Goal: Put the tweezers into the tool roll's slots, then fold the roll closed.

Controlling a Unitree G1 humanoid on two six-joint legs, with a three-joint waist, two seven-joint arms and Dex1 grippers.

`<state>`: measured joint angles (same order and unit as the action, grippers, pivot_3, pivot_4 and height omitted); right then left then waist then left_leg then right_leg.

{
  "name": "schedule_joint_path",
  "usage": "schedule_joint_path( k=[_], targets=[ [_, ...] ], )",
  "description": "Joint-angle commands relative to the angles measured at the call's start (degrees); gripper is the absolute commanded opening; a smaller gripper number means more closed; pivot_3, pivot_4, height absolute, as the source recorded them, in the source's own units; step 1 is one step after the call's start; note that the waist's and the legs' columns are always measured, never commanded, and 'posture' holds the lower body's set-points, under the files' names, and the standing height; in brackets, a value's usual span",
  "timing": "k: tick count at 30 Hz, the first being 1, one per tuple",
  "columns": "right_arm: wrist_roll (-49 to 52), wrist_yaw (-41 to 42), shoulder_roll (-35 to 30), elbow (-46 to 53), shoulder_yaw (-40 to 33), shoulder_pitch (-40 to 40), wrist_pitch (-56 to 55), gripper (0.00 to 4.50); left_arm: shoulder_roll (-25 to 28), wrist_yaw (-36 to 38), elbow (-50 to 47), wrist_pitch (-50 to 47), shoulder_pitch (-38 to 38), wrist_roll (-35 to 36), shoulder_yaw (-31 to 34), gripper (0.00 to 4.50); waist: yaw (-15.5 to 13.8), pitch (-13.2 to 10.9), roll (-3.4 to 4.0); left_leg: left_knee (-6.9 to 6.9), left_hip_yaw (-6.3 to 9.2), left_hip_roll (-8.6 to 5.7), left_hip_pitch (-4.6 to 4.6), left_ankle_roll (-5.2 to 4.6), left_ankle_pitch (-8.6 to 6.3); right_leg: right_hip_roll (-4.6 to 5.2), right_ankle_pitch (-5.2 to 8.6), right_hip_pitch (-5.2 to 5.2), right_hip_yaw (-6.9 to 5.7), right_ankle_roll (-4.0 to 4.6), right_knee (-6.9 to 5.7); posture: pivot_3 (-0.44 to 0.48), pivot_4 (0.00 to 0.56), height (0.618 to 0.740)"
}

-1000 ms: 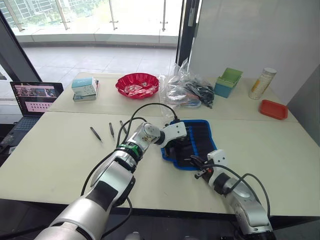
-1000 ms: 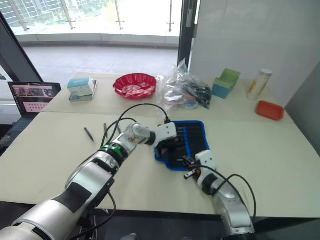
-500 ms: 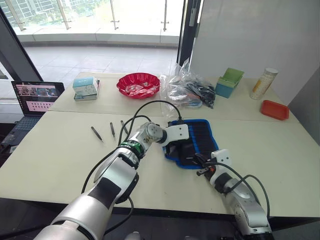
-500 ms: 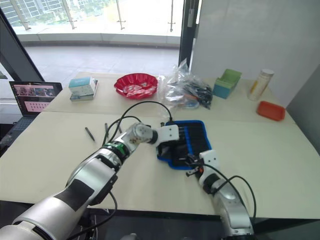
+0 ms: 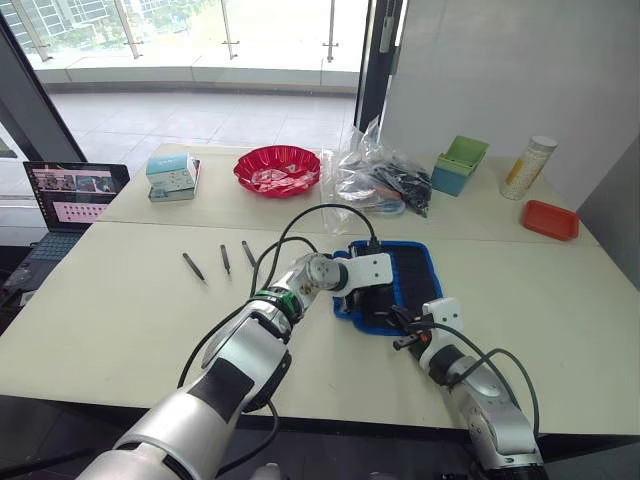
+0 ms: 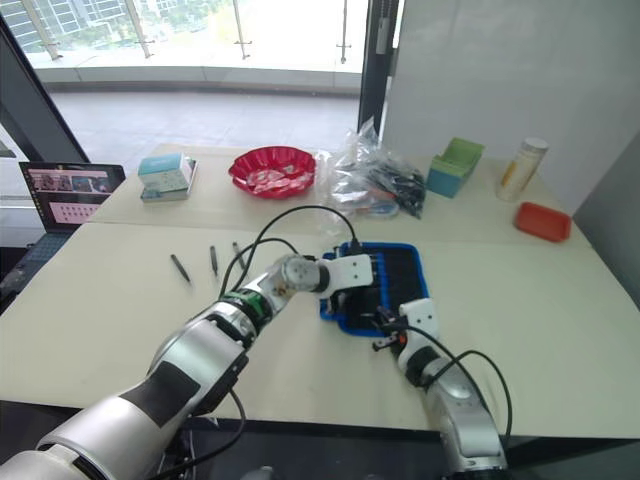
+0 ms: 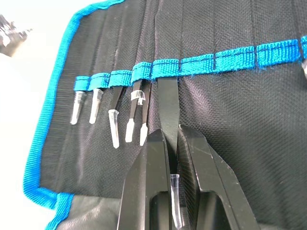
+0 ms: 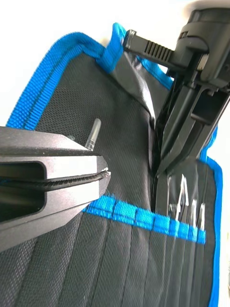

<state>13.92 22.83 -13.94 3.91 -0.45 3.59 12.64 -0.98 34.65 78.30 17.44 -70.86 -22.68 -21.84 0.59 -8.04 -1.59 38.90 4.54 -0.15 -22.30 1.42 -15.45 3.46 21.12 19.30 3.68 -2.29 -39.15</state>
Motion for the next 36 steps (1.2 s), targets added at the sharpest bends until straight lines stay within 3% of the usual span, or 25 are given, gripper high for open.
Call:
schedule_joint_path(
  k=[1, 6, 8, 19, 24, 27, 30, 33, 36],
  targets=[
    [-0.8, 0.1, 0.0, -3.4, 0.9, -1.9, 2.9, 0.0, -1.0, -4.5, -1.4, 1.8, -1.8, -1.4, -0.2, 0.02, 0.0, 0.0, 0.0, 0.0, 0.0, 0.0, 0.0, 0.0, 0.0, 0.0, 0.0, 0.0, 0.0, 0.0, 0.0, 0.0, 0.15, 0.74],
    [-0.8, 0.1, -0.1, -3.2, 1.0, -2.0, 3.0, 0.0, -1.4, -4.4, -1.1, 1.6, -1.5, -2.3, 0.3, 0.02, 0.0, 0.0, 0.0, 0.0, 0.0, 0.0, 0.0, 0.0, 0.0, 0.0, 0.0, 0.0, 0.0, -0.01, 0.0, 0.0, 0.15, 0.74],
    [-0.8, 0.1, -0.1, -3.2, 1.0, -2.0, 3.0, 0.0, -1.2, -3.1, -1.1, 0.7, -1.4, -0.6, 2.2, 0.87, 0.0, 0.0, 0.0, -0.01, 0.0, 0.0, 0.01, 0.0, 0.0, 0.0, 0.0, 0.0, 0.0, -0.01, -0.01, 0.0, 0.15, 0.74],
    [-0.2, 0.9, -0.5, -2.2, -0.1, -1.9, 2.0, 0.0, 5.7, 5.7, -3.4, -1.8, -0.7, 7.5, 11.7, 4.43, 0.2, 0.0, 0.0, -0.07, 0.02, 0.01, 0.02, -0.02, -0.01, -0.01, 0.0, 0.04, -0.02, -0.01, -0.06, 0.0, 0.15, 0.74],
    [1.2, 1.9, -0.4, -0.1, -0.8, -1.1, 1.0, 0.0, 9.4, 11.8, -6.2, -4.3, 0.7, 13.6, 17.2, 4.49, 0.4, 0.0, 0.01, -0.06, 0.03, 0.02, 0.02, -0.02, -0.01, -0.01, 0.0, 0.05, -0.03, -0.01, -0.08, 0.0, 0.15, 0.74],
    [3.3, 3.0, -0.6, 3.7, -1.9, 0.1, 0.3, 0.0, 13.8, 17.2, -10.7, -9.5, 3.0, 20.7, 23.2, 4.49, 0.8, 0.0, 0.02, -0.07, 0.05, 0.03, 0.0, -0.02, -0.01, -0.02, 0.0, 0.11, -0.04, -0.01, -0.16, 0.0, 0.15, 0.74],
    [3.7, 4.0, -1.7, 7.4, -1.1, 0.7, 1.2, 0.0, 16.6, 21.8, -18.1, -15.4, 6.6, 25.6, 26.0, 4.49, 1.9, 0.0, 0.07, -0.09, 0.14, 0.06, -0.15, 0.02, 0.01, -0.03, 0.0, 0.37, -0.04, 0.0, -0.62, 0.0, 0.15, 0.74],
    [2.6, 4.6, -3.1, 12.2, 1.6, 1.8, 3.1, 0.0, 19.8, 26.6, -32.5, -24.0, 14.5, 30.8, 27.0, 4.49, 2.3, 0.0, 0.12, 0.0, 0.19, 0.07, -0.55, 0.34, 0.2, -0.03, 0.0, 0.9, -0.03, 0.0, -1.01, 0.0, 0.15, 0.74],
    [2.1, 5.2, -4.0, 15.8, 4.5, 2.8, 5.8, 0.84, 23.8, 28.2, -47.6, -31.9, 24.2, 33.6, 26.4, 4.5, 3.2, 0.0, 0.15, -0.04, 0.3, 0.13, -0.56, 0.41, 0.24, -0.05, 0.0, 0.92, -0.02, 0.0, -1.0, 0.0, 0.15, 0.74]
  ],
)
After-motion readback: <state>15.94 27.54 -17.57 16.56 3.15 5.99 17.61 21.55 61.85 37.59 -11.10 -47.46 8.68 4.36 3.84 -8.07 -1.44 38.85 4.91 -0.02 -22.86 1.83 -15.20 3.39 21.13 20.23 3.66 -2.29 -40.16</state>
